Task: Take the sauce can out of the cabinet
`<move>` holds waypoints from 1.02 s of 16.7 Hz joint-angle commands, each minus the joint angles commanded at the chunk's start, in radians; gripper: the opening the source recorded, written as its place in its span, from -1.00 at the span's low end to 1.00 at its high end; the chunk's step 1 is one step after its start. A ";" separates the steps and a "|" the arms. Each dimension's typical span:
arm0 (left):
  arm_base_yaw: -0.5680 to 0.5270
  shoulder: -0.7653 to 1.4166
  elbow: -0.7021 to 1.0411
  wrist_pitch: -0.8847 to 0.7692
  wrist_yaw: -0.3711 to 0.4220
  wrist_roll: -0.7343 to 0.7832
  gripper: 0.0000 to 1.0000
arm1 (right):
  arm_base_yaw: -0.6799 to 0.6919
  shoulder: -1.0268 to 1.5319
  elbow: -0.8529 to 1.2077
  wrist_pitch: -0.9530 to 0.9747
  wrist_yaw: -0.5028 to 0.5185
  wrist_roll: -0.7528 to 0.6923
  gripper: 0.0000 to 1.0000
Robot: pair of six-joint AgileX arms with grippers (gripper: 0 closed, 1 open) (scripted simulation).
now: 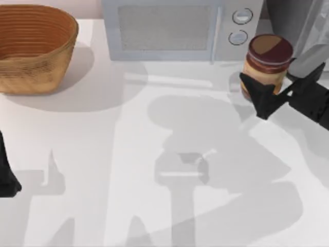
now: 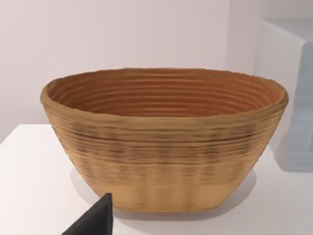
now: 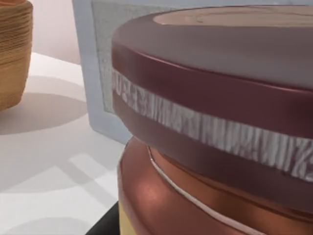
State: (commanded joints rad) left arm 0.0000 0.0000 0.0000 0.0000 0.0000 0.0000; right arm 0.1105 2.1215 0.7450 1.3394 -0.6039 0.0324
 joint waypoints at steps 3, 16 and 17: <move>0.000 0.000 0.000 0.000 0.000 0.000 1.00 | -0.020 0.055 0.043 0.051 -0.039 -0.013 -1.00; 0.000 0.000 0.000 0.000 0.000 0.000 1.00 | 0.022 0.150 0.163 0.038 0.000 -0.018 -1.00; 0.000 0.000 0.000 0.000 0.000 0.000 1.00 | 0.034 0.175 0.192 0.030 0.011 -0.019 -1.00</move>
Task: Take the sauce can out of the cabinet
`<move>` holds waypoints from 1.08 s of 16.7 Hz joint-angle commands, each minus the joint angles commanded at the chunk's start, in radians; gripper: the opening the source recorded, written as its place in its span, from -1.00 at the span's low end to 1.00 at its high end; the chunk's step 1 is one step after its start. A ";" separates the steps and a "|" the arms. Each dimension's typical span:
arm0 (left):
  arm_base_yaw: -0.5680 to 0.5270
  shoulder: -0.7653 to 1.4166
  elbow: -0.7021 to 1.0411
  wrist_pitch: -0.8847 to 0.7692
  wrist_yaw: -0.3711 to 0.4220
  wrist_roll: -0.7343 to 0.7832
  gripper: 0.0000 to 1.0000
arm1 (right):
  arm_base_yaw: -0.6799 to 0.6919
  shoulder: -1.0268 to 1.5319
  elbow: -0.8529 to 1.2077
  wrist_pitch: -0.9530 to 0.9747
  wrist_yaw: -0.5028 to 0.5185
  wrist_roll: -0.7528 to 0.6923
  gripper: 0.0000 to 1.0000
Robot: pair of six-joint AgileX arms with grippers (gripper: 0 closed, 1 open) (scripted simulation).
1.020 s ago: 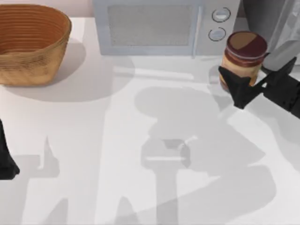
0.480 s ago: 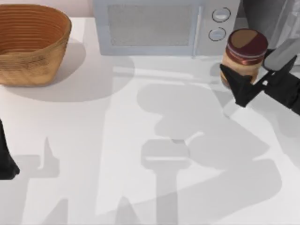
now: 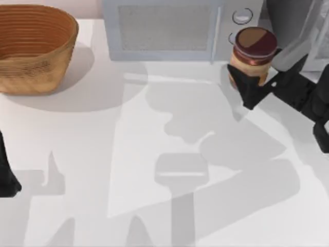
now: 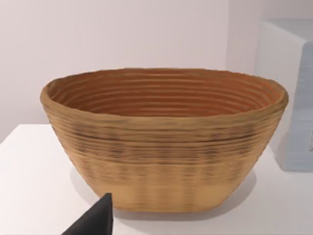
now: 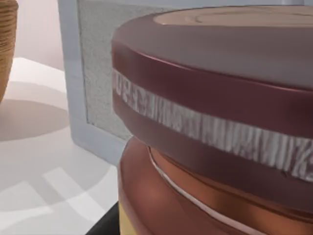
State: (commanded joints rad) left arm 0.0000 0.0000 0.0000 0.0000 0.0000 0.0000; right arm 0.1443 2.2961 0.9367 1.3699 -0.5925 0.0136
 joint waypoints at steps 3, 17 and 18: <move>0.000 0.000 0.000 0.000 0.000 0.000 1.00 | 0.029 0.060 0.073 -0.017 0.029 0.000 -1.00; 0.000 0.000 0.000 0.000 0.000 0.000 1.00 | 0.035 0.075 0.093 -0.021 0.037 0.000 0.36; 0.000 0.000 0.000 0.000 0.000 0.000 1.00 | 0.035 0.075 0.093 -0.021 0.037 0.000 0.51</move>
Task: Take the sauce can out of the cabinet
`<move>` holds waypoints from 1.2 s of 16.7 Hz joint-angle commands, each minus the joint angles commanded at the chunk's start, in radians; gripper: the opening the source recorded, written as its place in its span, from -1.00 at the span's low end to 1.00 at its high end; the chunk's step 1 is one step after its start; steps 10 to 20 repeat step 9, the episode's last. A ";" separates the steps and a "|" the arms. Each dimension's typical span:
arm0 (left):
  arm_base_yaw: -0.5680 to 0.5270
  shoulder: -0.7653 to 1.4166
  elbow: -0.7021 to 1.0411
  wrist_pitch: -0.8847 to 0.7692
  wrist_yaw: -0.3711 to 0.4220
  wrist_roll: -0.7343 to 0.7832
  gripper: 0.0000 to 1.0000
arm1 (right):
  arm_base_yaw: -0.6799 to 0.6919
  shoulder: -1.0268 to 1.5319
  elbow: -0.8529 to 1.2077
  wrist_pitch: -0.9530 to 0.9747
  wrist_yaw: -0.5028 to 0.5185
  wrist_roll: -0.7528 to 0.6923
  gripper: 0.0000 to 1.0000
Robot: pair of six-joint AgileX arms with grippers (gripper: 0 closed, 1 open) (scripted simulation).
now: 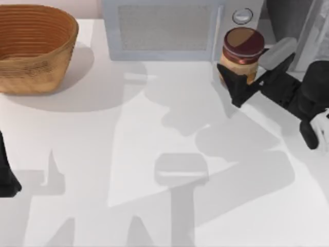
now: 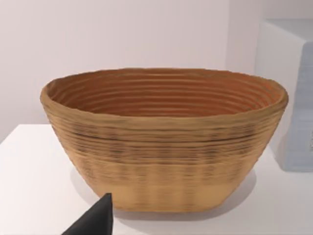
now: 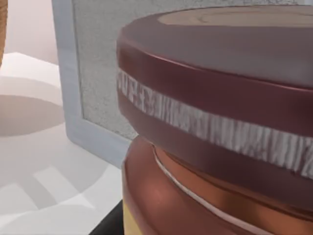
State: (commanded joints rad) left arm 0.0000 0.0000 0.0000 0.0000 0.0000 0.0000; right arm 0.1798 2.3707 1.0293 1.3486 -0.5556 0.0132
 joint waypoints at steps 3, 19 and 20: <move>0.000 0.000 0.000 0.000 0.000 0.000 1.00 | 0.000 0.000 0.000 0.000 0.000 0.000 0.96; 0.000 0.000 0.000 0.000 0.000 0.000 1.00 | 0.000 0.000 0.000 0.000 0.000 0.000 1.00; 0.000 0.000 0.000 0.000 0.000 0.000 1.00 | 0.000 0.000 0.000 0.000 0.000 0.000 1.00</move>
